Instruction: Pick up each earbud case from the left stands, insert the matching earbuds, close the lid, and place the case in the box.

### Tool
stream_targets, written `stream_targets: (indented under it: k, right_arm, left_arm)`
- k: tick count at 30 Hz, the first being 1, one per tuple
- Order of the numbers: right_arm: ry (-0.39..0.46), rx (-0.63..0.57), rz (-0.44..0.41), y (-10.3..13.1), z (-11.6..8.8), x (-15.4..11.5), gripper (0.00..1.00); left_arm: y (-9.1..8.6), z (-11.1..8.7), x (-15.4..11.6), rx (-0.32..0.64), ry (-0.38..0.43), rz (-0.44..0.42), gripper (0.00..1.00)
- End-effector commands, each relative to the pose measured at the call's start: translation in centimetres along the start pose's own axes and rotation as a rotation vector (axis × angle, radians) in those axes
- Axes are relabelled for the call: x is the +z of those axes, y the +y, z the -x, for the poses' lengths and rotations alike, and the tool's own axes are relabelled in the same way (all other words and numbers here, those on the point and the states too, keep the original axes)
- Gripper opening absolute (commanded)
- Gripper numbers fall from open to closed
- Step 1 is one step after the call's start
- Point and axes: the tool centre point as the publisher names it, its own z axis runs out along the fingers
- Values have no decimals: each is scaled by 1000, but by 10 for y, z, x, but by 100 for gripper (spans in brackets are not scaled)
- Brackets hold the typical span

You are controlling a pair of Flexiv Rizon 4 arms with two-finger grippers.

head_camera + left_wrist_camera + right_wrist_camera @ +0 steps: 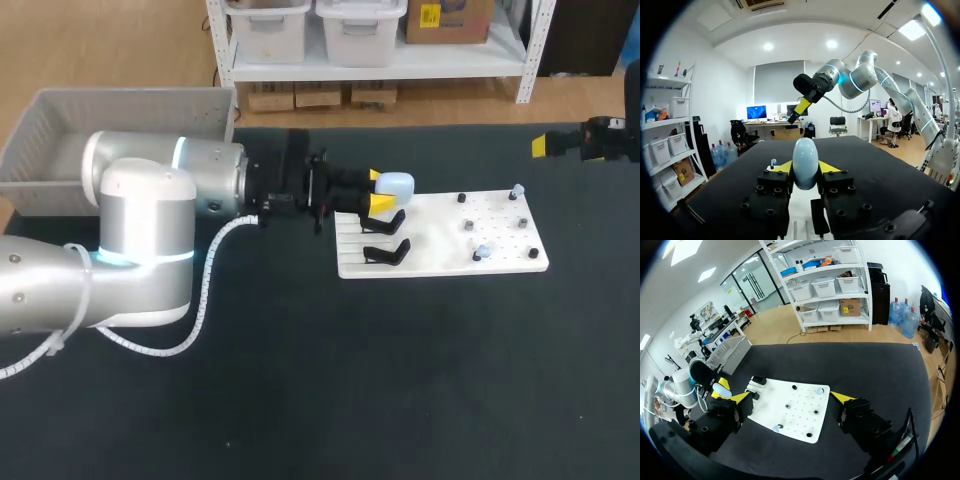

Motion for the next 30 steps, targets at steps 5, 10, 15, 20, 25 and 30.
stream_targets:
  k: [5, 10, 15, 20, 25, 30]
  right_arm:
    - [-16, -61, -9, 20, -1, -2, 100]
    - [-2, -102, 1, 40, -17, -11, 100]
    - [25, -125, 25, 66, -33, -17, 100]
    - [64, -143, 55, 93, -44, -16, 100]
    - [111, -144, 90, 117, -51, -6, 100]
    - [151, -146, 115, 135, -55, 11, 100]
  left_arm:
    - [-2, -1, 0, 3, -3, 8, 0]
    - [-2, -1, 0, 3, -3, 8, 0]
    - [-2, -1, 0, 3, -3, 8, 0]
    - [-2, -1, 0, 3, -3, 8, 0]
    - [-2, -1, 0, 3, -3, 8, 0]
    - [-2, -1, 0, 3, -3, 8, 0]
